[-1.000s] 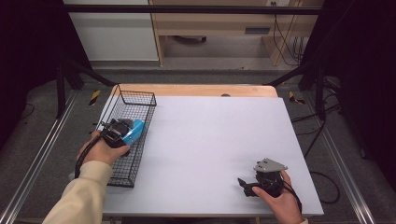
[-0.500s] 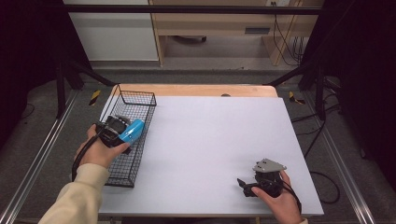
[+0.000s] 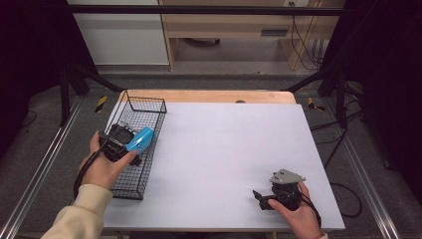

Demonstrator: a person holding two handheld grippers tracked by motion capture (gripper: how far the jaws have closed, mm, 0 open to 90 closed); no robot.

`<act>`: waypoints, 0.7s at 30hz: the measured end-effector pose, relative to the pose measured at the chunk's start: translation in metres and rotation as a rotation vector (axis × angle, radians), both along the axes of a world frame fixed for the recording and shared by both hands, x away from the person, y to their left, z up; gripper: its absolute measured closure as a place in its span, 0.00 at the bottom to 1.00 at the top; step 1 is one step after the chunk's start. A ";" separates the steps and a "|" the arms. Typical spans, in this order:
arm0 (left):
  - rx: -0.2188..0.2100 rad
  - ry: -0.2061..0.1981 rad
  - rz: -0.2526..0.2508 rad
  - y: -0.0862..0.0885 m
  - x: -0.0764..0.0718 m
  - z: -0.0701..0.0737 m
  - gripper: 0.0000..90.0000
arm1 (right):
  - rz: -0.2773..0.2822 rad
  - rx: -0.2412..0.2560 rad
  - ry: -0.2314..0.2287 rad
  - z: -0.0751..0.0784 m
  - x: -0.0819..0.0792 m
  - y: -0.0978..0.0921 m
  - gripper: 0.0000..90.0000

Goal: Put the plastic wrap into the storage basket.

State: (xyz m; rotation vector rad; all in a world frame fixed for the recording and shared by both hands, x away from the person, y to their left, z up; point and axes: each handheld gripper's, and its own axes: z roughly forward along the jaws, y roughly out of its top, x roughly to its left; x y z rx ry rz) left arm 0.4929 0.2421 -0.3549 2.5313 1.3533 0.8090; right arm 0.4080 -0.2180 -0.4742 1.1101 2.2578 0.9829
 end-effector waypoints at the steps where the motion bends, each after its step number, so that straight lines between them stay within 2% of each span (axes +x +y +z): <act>1: -0.008 -0.015 -0.005 -0.001 -0.002 0.002 0.06 | 0.000 0.000 -0.001 0.000 0.000 0.000 0.06; 7: -0.074 -0.079 -0.037 -0.010 -0.015 0.007 0.06 | -0.001 -0.003 -0.009 0.000 0.000 0.000 0.06; 8: -0.073 -0.078 -0.044 -0.012 -0.016 0.008 0.06 | -0.002 -0.005 -0.008 0.000 0.000 -0.001 0.06; 12: -0.110 -0.123 -0.053 -0.021 -0.022 0.010 0.06 | -0.003 -0.006 -0.007 0.000 0.000 -0.001 0.06; 14: -0.116 -0.133 -0.062 -0.026 -0.025 0.012 0.06 | -0.002 -0.005 -0.008 0.000 0.000 0.000 0.06; 21: -0.165 -0.180 -0.110 -0.050 -0.039 0.020 0.05 | -0.004 -0.007 -0.008 0.000 0.000 0.000 0.06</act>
